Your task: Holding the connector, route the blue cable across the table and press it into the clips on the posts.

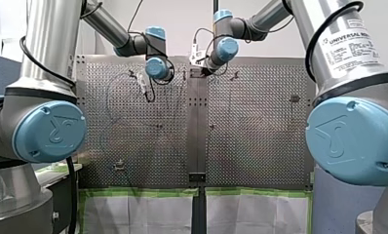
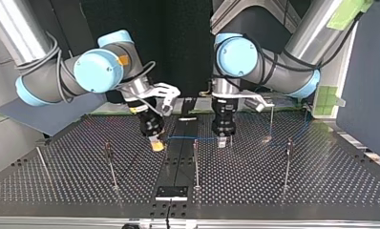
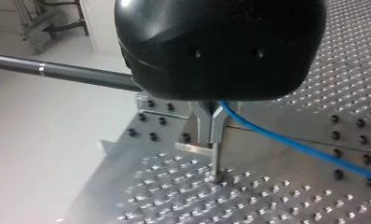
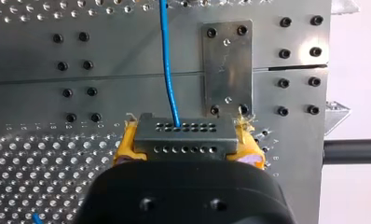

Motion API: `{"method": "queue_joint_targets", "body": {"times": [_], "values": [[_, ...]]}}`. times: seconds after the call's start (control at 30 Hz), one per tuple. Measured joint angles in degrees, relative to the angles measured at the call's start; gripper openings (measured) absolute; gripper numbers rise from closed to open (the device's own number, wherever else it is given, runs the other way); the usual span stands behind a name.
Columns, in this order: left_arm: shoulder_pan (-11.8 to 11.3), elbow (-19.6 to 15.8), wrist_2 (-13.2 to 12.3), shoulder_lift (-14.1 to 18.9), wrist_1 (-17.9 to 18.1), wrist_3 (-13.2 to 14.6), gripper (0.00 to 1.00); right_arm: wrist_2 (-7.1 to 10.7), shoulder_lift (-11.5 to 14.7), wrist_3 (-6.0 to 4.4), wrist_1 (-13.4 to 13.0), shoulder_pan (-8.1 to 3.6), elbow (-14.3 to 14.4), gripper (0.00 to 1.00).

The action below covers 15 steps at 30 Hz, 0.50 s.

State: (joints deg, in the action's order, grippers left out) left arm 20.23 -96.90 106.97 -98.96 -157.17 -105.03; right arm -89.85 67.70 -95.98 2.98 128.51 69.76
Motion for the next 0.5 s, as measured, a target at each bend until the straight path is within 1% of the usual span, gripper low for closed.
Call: {"method": "queue_joint_targets", "body": {"times": [0.13,0.27,0.5], "values": [[-0.2,1.3,-1.7,-2.4,0.6,0.0,0.00,1.07,0.0,-0.36,0.0,-0.63,-0.3,0.00],[-0.6,2.6,-2.2,-3.6,1.3,-0.1,0.00,2.35,0.0,-0.72,-0.1,-1.45,-0.5,0.00],[-1.2,6.0,-2.6,-6.7,0.2,0.1,0.00,3.69,-0.2,-1.30,-0.3,-3.09,-0.9,0.00]]}}
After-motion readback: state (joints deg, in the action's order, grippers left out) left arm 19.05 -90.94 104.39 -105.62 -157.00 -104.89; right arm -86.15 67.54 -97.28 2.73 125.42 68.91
